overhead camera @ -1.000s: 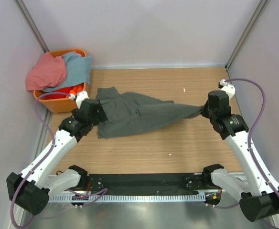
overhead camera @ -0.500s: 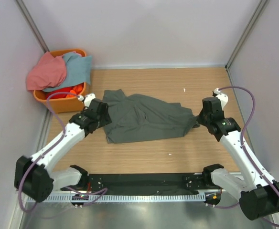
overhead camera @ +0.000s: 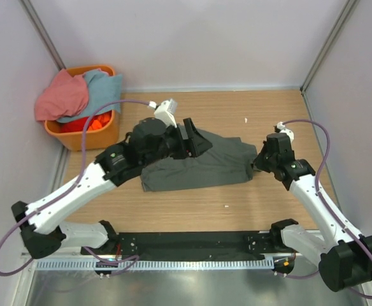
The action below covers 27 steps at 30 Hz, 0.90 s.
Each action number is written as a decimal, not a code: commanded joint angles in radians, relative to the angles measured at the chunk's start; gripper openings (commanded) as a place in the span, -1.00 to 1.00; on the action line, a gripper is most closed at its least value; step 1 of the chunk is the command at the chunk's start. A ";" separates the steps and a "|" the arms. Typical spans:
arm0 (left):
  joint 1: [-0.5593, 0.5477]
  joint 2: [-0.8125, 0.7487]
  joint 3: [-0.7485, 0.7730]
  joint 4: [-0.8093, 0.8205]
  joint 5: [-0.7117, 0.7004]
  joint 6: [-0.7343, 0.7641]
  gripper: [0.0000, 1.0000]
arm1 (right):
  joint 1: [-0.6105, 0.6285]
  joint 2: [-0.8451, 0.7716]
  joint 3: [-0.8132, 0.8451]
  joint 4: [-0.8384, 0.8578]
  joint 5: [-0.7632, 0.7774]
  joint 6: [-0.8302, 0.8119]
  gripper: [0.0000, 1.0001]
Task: Fold and stack the t-shirts
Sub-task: Flatten the tshirt out
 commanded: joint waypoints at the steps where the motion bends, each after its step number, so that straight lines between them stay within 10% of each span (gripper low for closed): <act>1: -0.078 -0.080 0.136 0.061 0.077 -0.094 0.58 | 0.005 0.013 -0.013 0.060 -0.034 -0.002 -0.97; 12: -0.170 -0.094 0.115 0.234 0.141 -0.098 0.81 | 0.005 0.087 0.026 0.070 -0.013 -0.013 -0.98; 27: -0.032 -0.275 0.005 0.299 0.217 -0.234 0.95 | 0.005 0.108 0.001 0.110 -0.053 0.005 -0.98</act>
